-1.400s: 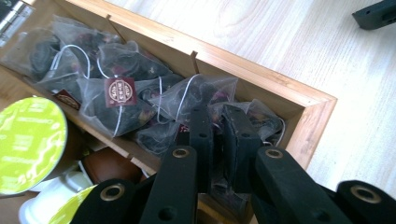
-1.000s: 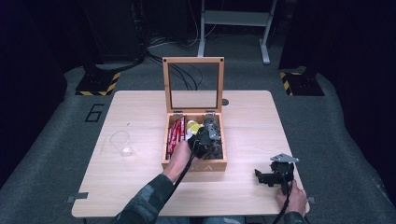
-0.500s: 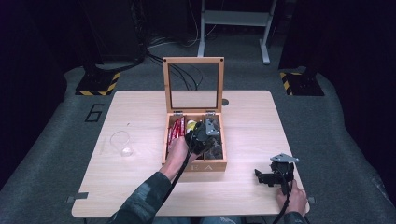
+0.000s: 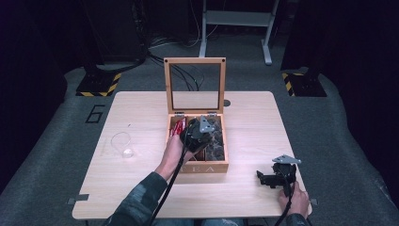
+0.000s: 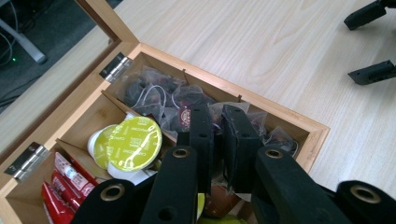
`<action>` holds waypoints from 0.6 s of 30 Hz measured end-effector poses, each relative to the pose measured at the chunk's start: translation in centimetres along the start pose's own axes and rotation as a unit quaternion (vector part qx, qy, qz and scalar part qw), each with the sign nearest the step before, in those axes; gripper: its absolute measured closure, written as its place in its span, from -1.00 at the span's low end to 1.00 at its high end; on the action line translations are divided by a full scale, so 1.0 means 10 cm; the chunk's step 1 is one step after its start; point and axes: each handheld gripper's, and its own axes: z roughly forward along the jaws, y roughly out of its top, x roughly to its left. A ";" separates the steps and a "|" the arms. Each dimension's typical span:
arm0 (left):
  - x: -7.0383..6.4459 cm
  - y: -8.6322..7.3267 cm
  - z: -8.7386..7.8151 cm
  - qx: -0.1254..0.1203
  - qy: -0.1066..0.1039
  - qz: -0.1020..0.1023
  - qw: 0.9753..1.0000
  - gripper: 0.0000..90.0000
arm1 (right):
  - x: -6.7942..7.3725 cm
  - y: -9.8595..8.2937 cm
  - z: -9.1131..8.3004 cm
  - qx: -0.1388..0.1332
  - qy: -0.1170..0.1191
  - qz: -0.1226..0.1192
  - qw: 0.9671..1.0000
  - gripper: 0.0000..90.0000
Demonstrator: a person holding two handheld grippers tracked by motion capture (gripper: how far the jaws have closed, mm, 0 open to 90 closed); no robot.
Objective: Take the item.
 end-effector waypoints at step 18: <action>0.23 -0.31 -0.31 -0.013 0.033 -0.022 0.999 0.83 | 0.00 0.00 0.00 0.000 0.000 0.000 1.000 -1.00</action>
